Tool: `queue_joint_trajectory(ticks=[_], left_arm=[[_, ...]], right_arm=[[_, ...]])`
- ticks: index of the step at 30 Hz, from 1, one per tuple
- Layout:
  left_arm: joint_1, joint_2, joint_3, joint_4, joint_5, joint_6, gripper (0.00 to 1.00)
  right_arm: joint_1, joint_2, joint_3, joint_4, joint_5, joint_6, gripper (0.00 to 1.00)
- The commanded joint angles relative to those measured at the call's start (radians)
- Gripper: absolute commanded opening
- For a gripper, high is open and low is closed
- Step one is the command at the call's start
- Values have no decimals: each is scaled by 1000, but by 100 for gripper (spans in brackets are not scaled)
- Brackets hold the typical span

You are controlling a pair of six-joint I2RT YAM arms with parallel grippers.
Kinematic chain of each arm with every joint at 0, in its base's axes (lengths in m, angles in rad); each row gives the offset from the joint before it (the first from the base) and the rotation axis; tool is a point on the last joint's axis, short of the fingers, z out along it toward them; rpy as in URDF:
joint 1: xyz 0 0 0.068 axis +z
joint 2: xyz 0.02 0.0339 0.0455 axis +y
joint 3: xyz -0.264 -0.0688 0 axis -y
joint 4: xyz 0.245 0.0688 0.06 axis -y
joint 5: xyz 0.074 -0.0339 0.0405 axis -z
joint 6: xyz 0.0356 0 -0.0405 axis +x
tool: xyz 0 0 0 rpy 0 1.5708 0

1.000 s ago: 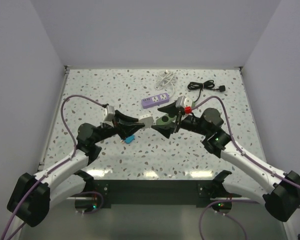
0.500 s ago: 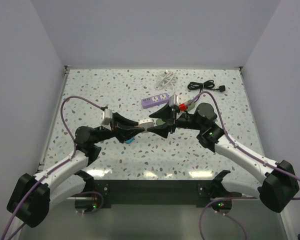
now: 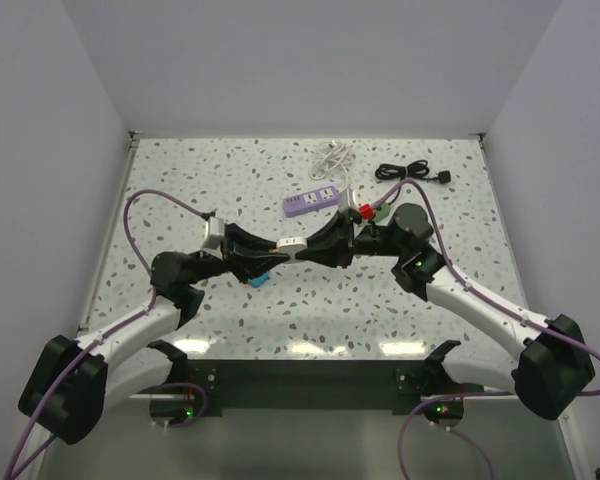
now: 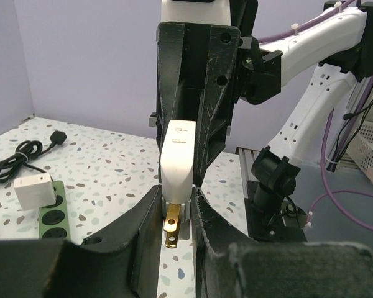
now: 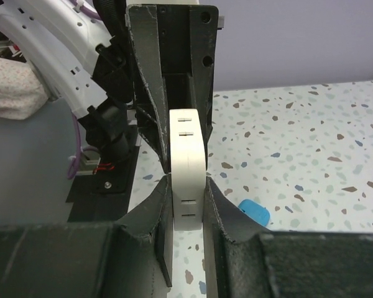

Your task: Insert the plug

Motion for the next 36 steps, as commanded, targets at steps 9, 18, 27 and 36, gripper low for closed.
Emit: queue_joint_trajectory(ticks=[9,18,27,36], left_arm=[[-4,32,26,-94,-78,100,88],[-4,69,34,-278,-265,275,100],[-80,411,166,-301,-510,391,97],[-196,699,324,-320,-644,470,97]], right_arm=[[-129,-13,86,41,7,72,0],[-220,-30,203,-325,229,-70,0],[-220,165,494,-834,706,-283,0],[-220,375,678,-1094,803,-328,0]])
